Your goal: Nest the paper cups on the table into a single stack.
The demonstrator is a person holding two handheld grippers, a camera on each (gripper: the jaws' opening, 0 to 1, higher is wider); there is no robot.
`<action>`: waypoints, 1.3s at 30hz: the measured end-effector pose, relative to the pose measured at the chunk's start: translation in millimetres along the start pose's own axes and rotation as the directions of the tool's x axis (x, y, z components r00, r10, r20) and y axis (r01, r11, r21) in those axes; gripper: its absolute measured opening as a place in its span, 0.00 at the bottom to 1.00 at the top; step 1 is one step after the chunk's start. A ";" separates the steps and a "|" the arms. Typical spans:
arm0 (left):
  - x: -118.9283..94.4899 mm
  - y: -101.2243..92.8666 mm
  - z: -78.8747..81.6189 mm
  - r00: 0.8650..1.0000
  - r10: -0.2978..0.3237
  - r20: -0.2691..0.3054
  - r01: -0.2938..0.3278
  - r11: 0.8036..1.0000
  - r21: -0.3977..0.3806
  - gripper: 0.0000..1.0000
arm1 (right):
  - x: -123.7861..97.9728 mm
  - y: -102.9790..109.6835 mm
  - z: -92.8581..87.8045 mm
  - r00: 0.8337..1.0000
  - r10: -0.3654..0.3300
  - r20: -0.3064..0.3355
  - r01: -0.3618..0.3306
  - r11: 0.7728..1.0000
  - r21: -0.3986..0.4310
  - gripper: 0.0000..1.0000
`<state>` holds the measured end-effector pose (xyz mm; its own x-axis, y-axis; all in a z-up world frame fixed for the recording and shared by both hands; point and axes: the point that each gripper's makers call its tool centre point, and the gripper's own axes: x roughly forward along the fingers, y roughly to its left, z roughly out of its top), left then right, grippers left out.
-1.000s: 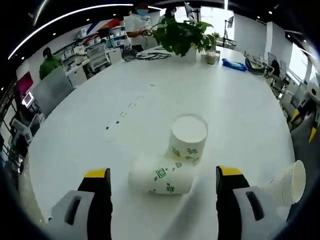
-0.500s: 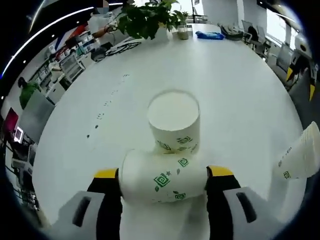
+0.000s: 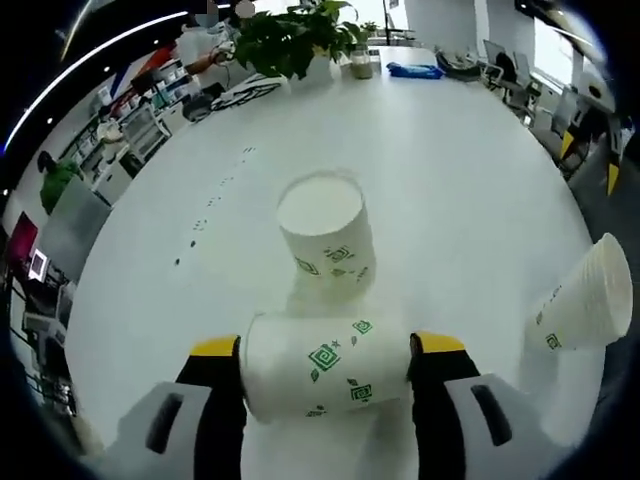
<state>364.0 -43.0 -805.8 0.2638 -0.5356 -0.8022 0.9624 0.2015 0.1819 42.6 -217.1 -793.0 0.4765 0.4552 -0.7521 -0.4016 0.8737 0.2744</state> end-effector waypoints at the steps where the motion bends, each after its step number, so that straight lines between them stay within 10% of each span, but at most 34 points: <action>1: -2.1 -1.3 -0.4 1.000 0.002 0.004 -0.002 1.000 -0.002 0.66 | 0.3 -0.8 1.8 1.000 0.000 0.004 0.000 1.000 -0.002 0.59; 15: -47.2 -33.6 -14.4 0.999 0.032 0.037 -0.030 0.998 -0.053 0.66 | 8.8 6.6 58.4 0.996 0.063 0.060 -0.055 0.991 -0.123 0.58; 27: -101.3 -59.5 36.2 0.986 0.076 0.146 -0.071 0.997 -0.038 0.66 | 17.5 8.0 125.5 0.985 0.096 0.141 -0.065 0.976 -0.209 0.58; 39: -110.2 -120.5 70.5 0.988 0.028 0.149 -0.044 0.993 0.109 0.66 | 21.8 25.0 166.3 0.963 0.198 0.182 -0.176 0.976 -0.130 0.56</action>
<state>223.5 -66.1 -699.3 0.2972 -0.6458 -0.7033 0.9511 0.1349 0.2780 173.0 -156.8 -702.9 0.5220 0.6423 -0.5613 -0.5769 0.7505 0.3223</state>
